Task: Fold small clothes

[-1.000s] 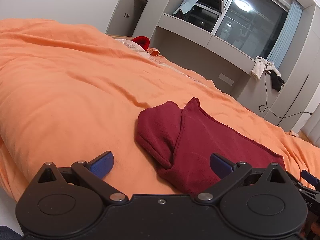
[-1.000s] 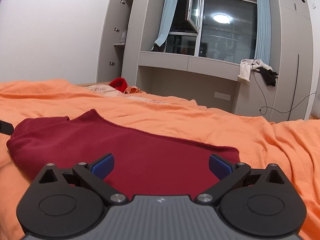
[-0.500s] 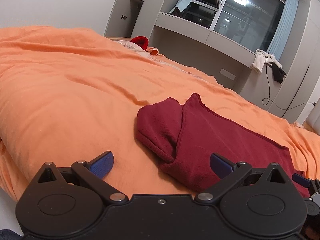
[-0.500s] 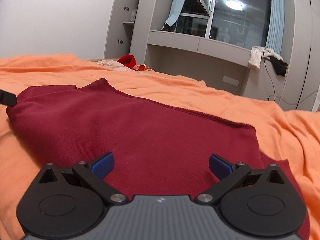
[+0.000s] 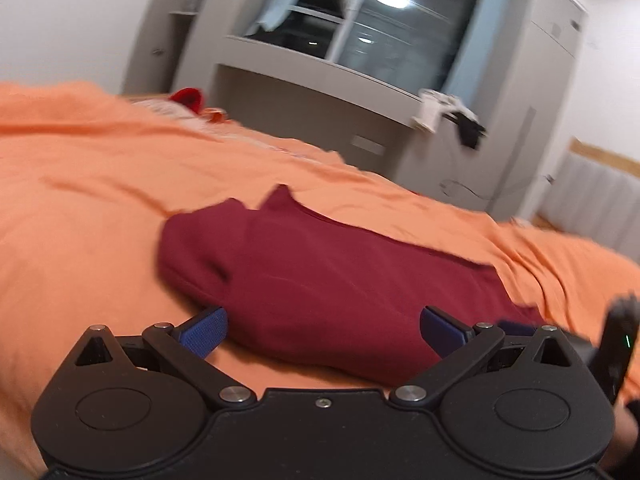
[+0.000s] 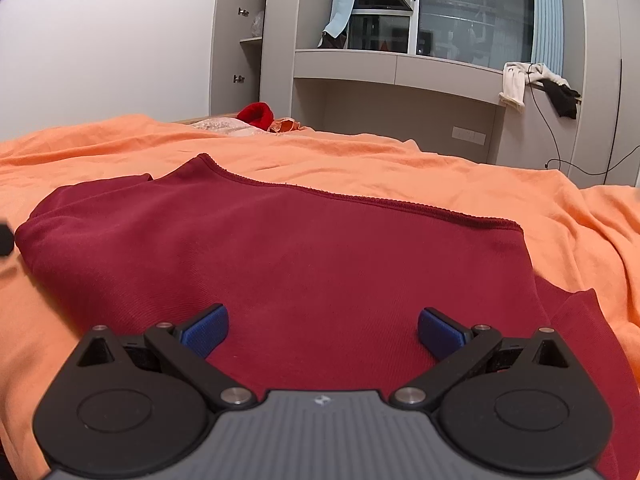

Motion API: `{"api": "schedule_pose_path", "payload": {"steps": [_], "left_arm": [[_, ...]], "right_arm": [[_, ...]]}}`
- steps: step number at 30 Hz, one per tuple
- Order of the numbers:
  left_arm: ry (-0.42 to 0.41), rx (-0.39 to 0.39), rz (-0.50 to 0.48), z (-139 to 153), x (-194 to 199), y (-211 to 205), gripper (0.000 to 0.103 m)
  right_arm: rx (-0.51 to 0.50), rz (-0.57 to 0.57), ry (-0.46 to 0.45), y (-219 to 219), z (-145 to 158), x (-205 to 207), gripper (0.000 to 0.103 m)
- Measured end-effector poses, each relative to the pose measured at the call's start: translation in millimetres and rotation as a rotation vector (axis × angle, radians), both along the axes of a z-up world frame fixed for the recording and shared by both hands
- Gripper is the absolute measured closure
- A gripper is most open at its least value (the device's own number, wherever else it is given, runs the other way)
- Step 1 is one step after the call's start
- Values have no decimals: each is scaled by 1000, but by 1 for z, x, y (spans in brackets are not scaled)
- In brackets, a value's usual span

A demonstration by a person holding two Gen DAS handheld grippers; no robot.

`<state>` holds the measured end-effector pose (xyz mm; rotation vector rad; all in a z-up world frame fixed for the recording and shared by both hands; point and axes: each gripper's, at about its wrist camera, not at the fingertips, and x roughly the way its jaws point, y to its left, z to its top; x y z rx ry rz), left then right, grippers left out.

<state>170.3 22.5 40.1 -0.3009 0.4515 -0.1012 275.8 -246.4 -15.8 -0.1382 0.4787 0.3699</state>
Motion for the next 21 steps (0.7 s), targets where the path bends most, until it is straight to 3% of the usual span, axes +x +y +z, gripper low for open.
{"api": "schedule_pose_path", "payload": {"steps": [8,16,21], "left_arm": [[114,-61,-42,-21,14,-13,1],[143,25,-6,-26,28,-31,1],[154,12,33,-24,36,-31,1]], "right_arm": [[5,0,2,-1,0,-1,0],[16,-1,7,-1,0,0,0],[17,-1,8,-1,0,0,0]]}}
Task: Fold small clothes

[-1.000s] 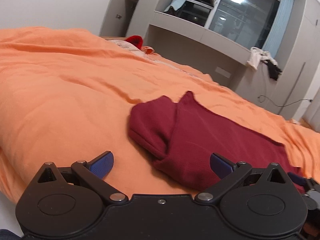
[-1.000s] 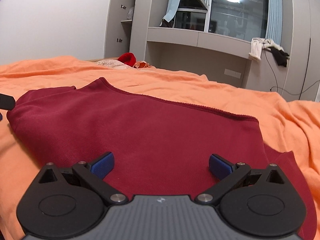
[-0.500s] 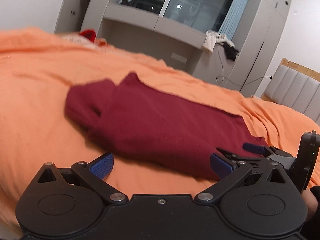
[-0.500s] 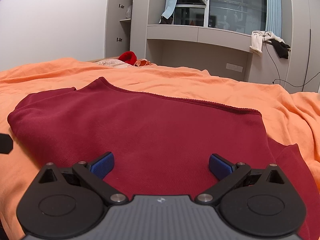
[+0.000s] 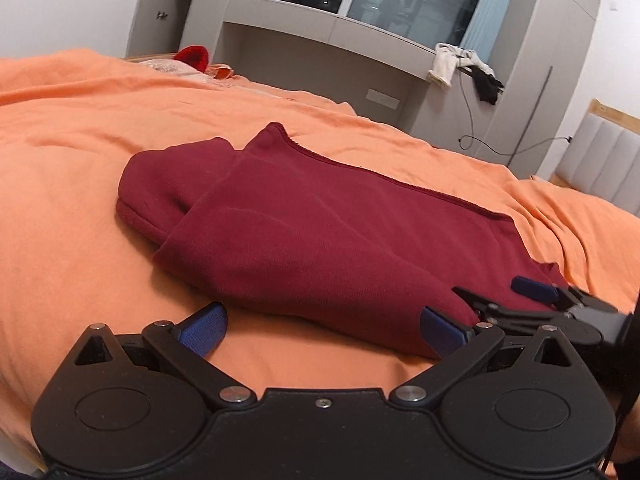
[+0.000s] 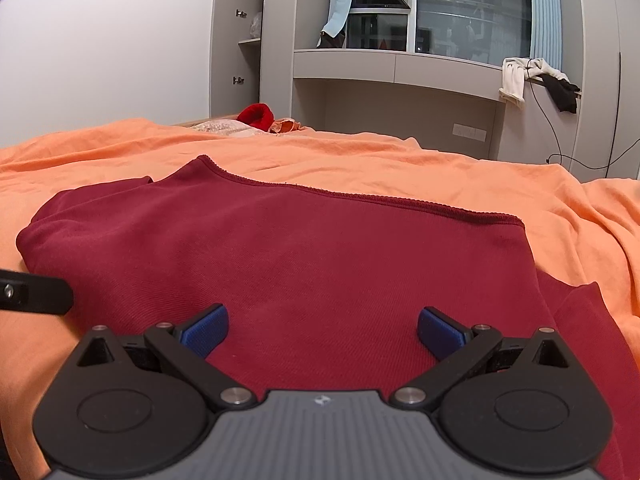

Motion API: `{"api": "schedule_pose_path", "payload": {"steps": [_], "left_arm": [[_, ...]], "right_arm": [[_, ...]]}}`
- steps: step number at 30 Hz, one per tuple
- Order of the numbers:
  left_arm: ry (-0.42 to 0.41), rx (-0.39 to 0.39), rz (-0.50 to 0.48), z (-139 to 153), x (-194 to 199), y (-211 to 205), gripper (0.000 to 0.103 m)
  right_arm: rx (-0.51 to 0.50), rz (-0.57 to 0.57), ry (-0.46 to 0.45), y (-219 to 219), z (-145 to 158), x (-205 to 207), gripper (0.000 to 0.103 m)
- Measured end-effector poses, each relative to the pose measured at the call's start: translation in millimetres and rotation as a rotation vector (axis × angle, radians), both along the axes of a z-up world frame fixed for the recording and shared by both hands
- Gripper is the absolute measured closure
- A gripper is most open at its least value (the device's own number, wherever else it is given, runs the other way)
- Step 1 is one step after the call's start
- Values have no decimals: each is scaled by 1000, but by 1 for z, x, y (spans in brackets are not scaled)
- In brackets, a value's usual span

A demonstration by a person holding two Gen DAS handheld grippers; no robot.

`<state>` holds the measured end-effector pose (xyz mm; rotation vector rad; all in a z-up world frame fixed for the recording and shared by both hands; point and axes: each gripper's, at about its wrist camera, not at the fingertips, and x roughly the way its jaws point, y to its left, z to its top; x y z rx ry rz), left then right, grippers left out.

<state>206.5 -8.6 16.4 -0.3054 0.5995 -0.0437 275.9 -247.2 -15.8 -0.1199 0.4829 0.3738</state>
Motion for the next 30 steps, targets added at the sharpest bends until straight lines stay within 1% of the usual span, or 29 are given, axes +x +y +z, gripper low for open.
{"api": "schedule_pose_path", "payload": {"steps": [4,21,27,30], "left_arm": [[2,-24,21,0,1,3,1],[-3,-18,21,-1,-1,5,1],[-8,-32,45,1,-1,10,1],[-11,-55,69,2,0,15,1]], "right_arm": [[0,0,0,0,0,0,0],[4,-1,3,1,0,0,0],[5,-1,4,1,0,0,0],[6,-1,3,1,0,0,0]]}}
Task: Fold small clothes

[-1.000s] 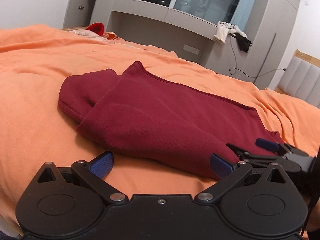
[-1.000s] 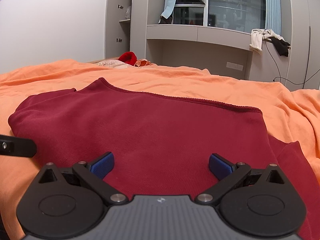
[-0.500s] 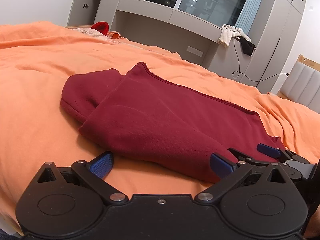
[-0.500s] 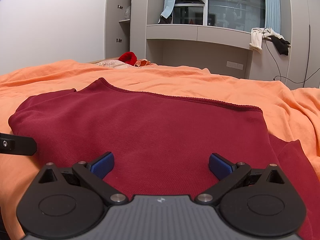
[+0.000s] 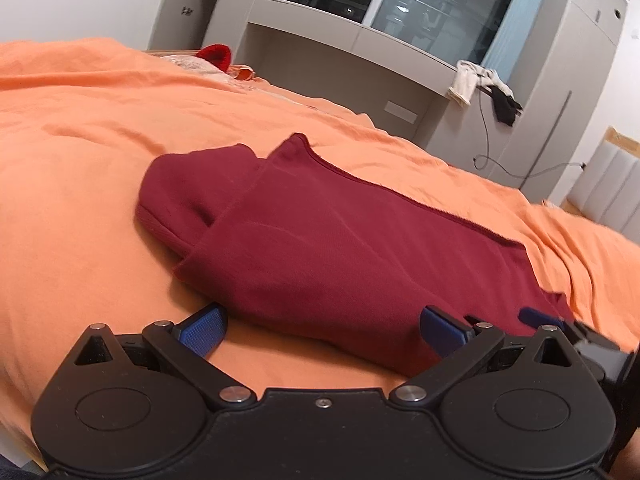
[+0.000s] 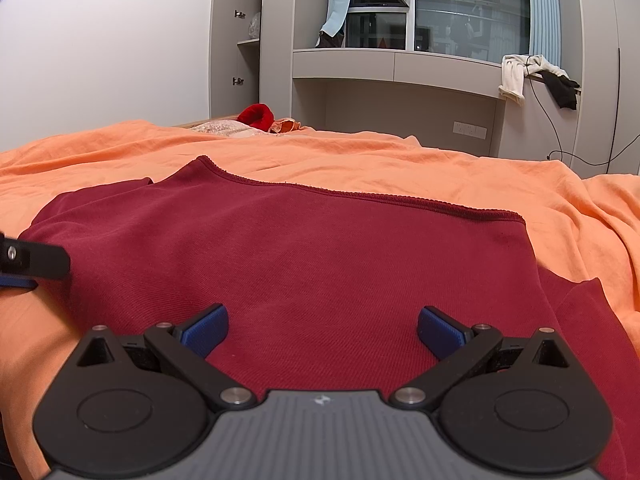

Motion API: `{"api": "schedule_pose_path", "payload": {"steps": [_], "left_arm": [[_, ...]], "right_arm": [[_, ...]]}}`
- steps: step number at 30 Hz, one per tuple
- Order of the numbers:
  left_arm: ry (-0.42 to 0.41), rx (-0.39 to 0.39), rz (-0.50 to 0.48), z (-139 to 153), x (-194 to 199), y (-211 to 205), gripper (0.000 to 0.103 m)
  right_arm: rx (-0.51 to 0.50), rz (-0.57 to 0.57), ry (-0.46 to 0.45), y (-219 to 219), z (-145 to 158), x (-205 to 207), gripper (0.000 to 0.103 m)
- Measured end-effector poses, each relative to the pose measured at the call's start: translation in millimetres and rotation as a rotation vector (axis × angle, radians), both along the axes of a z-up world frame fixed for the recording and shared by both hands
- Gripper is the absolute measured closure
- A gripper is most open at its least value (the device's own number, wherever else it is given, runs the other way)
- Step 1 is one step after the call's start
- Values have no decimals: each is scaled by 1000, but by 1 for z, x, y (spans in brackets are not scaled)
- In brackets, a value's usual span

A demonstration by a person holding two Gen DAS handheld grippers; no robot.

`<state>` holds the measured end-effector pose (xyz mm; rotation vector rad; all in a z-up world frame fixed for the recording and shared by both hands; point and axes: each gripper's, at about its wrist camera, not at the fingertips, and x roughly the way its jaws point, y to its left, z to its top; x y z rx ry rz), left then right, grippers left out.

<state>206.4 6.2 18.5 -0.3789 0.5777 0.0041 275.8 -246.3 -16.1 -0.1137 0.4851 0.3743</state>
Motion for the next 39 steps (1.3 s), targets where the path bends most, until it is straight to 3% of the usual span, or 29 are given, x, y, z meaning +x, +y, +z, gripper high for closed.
{"api": "schedule_pose_path", "payload": {"steps": [7,14,18,23,30,39], "left_arm": [[6,-60,41,3,9,14,1],[69,-131,103,8,50,43,1],[83,-86,99,6,63,44,1],[78,54,55,4,61,27,1],[76,-10,79,5,59,34,1],[75,9,76,4,56,31,1]], "right_arm": [[7,-1,5,3,0,1,0],[18,-1,10,4,-1,1,0],[24,0,16,4,-2,2,0],[30,-1,22,3,-2,3,0],[31,-1,22,3,-2,3,0],[31,-1,22,3,-2,3,0]]}}
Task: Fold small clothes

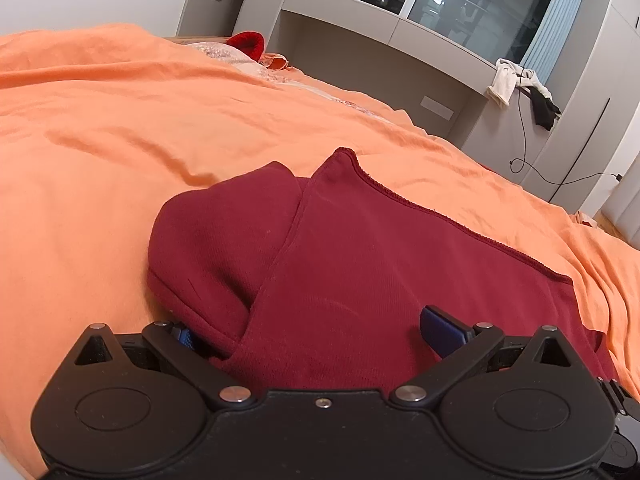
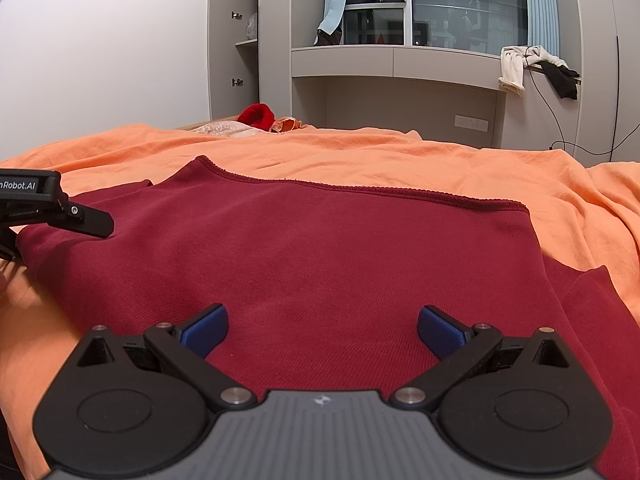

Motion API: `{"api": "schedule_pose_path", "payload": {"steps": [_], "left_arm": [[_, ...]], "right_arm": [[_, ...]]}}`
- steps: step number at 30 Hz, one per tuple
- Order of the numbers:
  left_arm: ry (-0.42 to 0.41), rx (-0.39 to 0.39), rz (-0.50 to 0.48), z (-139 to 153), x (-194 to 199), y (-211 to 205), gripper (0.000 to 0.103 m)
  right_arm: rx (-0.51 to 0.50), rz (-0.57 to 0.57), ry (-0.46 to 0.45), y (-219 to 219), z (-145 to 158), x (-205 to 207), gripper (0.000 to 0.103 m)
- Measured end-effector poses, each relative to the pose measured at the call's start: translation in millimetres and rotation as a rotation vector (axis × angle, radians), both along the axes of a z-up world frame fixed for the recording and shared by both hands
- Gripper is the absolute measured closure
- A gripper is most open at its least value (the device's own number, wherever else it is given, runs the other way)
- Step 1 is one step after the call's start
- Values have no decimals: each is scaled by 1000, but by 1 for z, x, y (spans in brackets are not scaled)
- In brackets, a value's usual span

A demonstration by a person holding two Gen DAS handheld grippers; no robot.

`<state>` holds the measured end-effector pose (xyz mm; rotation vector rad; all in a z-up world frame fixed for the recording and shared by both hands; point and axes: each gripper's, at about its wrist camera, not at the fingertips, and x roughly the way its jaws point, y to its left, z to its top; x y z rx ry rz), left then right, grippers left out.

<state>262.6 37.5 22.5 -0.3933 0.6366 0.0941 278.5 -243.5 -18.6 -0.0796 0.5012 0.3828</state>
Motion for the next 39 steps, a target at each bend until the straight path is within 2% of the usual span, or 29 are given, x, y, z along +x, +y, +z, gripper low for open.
{"api": "schedule_pose_path", "payload": {"steps": [9,13,17,19,23,29,32,36,39], "left_arm": [[-36,57,-18,0,-22,-8,1],[-70,45,-40,-1,-52,-9,1],[-93,0,-115,-1,-68,-13,1],[-83,-44,-151,-4,-65,-13,1],[-60,-93,-125,-7,-48,-11,1],[-16,-39,-96,-8,-9,-14,1],[-38,-36,-79,-10,-6,-15,1],[-67,-98,-48,-10,-9,-9,1],[-76,-112,-45,-10,-10,-7,1]], "right_arm": [[1,0,-1,-1,0,0,0],[1,0,-1,-1,0,0,0],[1,0,-1,-1,-1,0,0],[2,0,-1,-1,-1,0,0],[2,0,-2,-2,-1,0,0],[1,-1,-3,-3,1,-1,0],[1,-1,-2,-3,1,-1,0],[1,-1,-3,-3,2,-2,0],[1,-1,-3,-3,1,-2,0]]}}
